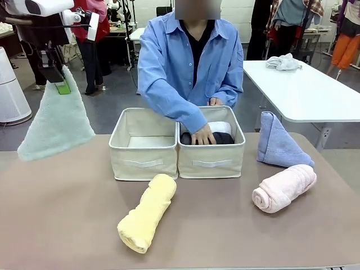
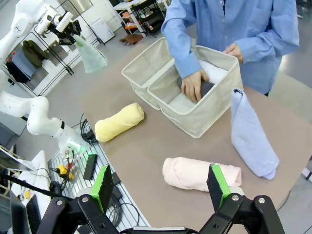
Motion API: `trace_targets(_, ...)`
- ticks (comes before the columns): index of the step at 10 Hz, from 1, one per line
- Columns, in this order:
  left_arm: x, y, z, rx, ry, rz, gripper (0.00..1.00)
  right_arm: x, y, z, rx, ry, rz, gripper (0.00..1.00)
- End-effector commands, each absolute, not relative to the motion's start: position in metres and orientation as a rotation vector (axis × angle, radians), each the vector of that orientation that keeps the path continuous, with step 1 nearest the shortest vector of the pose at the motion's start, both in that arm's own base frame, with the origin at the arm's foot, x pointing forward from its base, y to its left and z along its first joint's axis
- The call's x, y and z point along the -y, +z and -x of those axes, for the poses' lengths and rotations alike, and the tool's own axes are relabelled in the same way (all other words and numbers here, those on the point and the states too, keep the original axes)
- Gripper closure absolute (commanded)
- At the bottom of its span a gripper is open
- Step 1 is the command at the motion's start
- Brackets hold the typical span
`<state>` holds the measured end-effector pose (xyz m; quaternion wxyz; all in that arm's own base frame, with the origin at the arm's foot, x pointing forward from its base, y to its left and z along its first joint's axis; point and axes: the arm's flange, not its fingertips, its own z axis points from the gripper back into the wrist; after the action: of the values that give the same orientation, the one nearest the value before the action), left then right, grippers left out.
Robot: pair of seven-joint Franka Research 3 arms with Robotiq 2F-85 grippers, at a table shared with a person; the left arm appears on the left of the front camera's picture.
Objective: Sort the towels based on their folding style.
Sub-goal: Pick up one triangle-folded towel and place it in the left Fabric basket.
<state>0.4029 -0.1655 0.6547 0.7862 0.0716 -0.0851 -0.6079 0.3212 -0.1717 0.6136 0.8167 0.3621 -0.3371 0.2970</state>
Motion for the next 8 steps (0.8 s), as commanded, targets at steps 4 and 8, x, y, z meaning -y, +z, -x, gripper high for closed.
trace_targets(4, 0.188, 0.660, -0.414, 0.221, -1.354, -0.183, 0.83, 0.172, 0.613, -0.320, 0.729, 0.641, -0.786, 0.00)
trace_targets(8, 0.229, 0.664, -0.430, 0.224, -1.408, -0.199, 0.83, 0.172, 0.613, -0.320, 0.729, 0.641, -0.786, 0.00)
